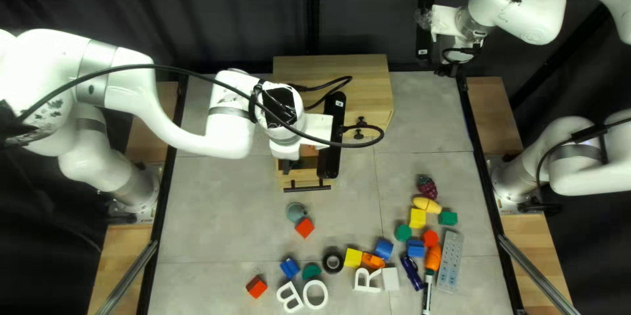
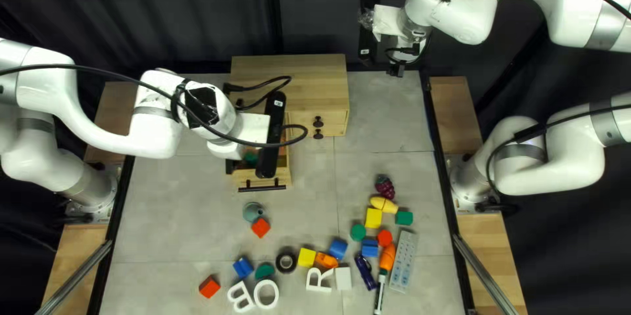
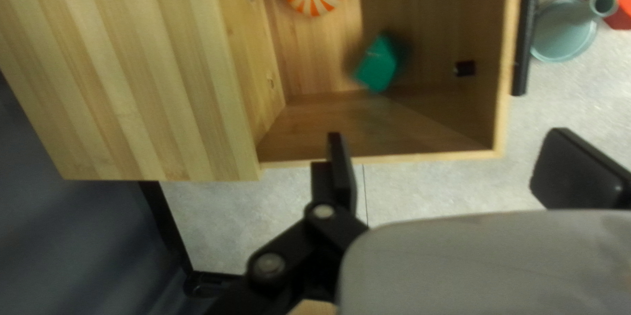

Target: Open drawers and place objects into drawer and close

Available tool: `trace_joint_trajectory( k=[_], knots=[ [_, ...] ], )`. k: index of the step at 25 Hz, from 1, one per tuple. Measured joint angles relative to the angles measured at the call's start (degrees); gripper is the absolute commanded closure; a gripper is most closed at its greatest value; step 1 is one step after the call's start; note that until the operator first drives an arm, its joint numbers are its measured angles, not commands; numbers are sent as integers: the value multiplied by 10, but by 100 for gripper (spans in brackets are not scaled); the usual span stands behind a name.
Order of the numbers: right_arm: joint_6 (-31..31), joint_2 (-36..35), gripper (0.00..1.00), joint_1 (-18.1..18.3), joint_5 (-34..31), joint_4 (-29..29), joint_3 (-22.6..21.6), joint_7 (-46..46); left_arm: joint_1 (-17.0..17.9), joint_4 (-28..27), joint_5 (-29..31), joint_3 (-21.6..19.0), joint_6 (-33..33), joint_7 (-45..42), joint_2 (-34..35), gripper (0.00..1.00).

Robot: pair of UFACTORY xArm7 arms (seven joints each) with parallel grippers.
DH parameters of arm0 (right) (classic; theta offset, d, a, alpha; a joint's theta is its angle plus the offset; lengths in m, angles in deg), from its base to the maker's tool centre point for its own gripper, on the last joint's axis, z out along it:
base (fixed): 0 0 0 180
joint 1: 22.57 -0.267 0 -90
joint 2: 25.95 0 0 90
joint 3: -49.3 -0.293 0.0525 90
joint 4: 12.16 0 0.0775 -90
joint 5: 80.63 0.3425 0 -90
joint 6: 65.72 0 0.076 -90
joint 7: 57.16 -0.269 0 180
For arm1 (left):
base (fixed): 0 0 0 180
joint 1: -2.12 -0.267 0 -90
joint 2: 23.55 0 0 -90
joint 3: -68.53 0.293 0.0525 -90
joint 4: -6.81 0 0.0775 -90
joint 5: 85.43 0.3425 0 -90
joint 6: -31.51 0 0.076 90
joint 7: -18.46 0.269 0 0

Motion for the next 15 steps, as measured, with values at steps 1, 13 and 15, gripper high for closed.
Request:
trace_joint_trajectory(
  k=[1,13,15],
  knots=[
    [0,0,0,0,0,0,0,0,12,-9,-2,-13,-14,0,-5,0],
    [0,0,0,0,0,0,0,0,160,-15,0,-126,28,-117,-181,0],
    [0,0,0,0,0,0,0,0,184,-14,21,-124,50,-139,-224,0]
  ],
)
